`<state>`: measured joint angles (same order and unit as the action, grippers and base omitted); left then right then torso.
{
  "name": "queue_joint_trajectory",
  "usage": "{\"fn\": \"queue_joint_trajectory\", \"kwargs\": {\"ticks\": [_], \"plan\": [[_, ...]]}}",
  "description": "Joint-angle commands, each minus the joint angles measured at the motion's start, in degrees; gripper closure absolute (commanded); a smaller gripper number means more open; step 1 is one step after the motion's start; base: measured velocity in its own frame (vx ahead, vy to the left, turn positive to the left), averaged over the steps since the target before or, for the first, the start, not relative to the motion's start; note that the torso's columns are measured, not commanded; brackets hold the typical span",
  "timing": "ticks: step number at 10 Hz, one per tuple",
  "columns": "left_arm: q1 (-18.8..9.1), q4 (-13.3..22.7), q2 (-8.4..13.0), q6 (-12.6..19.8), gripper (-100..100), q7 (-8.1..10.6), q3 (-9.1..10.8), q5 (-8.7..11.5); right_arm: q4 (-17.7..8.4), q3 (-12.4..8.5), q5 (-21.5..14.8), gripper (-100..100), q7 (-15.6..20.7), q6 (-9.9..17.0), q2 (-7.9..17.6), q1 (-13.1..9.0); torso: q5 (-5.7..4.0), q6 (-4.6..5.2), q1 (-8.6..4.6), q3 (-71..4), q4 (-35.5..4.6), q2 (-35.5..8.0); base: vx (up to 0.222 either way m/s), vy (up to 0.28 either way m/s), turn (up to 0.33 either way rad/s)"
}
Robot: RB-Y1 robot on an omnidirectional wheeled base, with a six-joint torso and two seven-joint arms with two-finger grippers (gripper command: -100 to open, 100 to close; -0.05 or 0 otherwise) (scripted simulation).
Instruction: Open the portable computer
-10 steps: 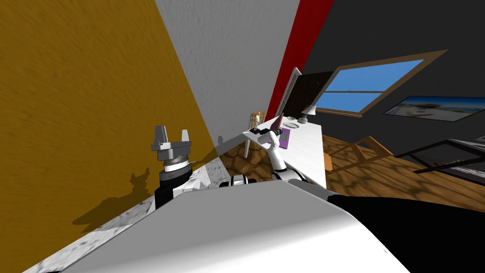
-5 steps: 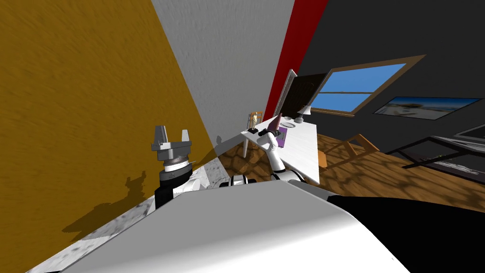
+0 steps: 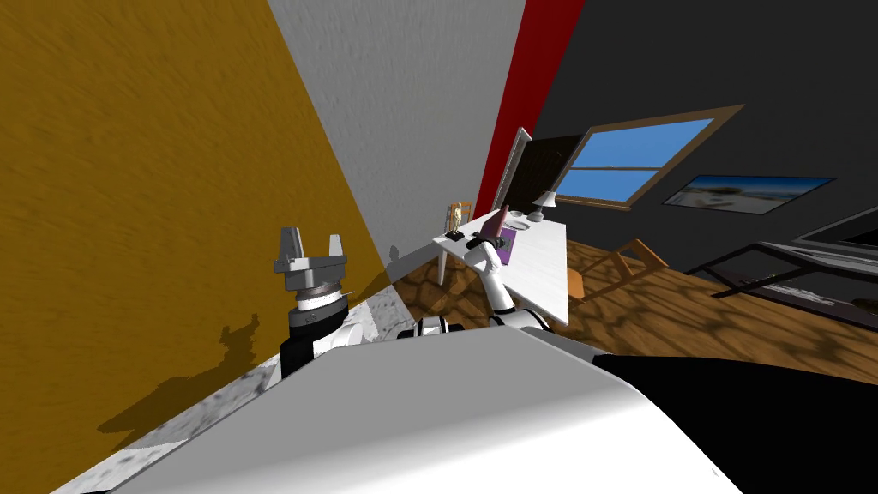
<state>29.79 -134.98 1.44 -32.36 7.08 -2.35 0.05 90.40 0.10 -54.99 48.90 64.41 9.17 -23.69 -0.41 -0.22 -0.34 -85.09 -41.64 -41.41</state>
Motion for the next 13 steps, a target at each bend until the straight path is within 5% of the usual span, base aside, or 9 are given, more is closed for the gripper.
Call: {"fn": "queue_joint_trajectory", "kwargs": {"ticks": [1, 2, 3, 13], "plan": [[0.0, 0.0, 0.0, 0.0, 0, 0.00, 0.00, 0.0, -1.5, 0.2, -0.3, 100, -3.5, -1.5, -1.1, 0.7, -0.01, -0.02, 0.04, 0.0, 0.0, 0.0, -0.032, -0.017, -0.029], [0.0, 0.0, 0.0, 0.0, 0, 0.00, 0.00, 0.0, -0.6, 0.0, -0.5, 100, -2.6, -1.2, -0.8, 0.3, 0.03, -0.07, 0.04, 0.0, 0.0, 0.0, -0.027, -0.004, -0.017], [0.0, 0.0, 0.0, 0.0, 0, 0.00, 0.00, 0.0, -1.9, -0.7, -0.5, 100, -5.8, -4.1, 0.0, 1.1, 0.16, 0.00, 0.12, 0.0, -0.1, 0.0, -0.011, 0.039, -0.095], [0.0, 0.0, 0.0, 0.0, 0, 0.00, 0.00, 0.0, -7.4, -3.6, 0.0, 100, -19.4, -17.2, 2.8, 4.7, -0.06, -0.15, 0.15, -0.1, 0.1, 0.1, 0.013, 0.050, -0.072]]}}
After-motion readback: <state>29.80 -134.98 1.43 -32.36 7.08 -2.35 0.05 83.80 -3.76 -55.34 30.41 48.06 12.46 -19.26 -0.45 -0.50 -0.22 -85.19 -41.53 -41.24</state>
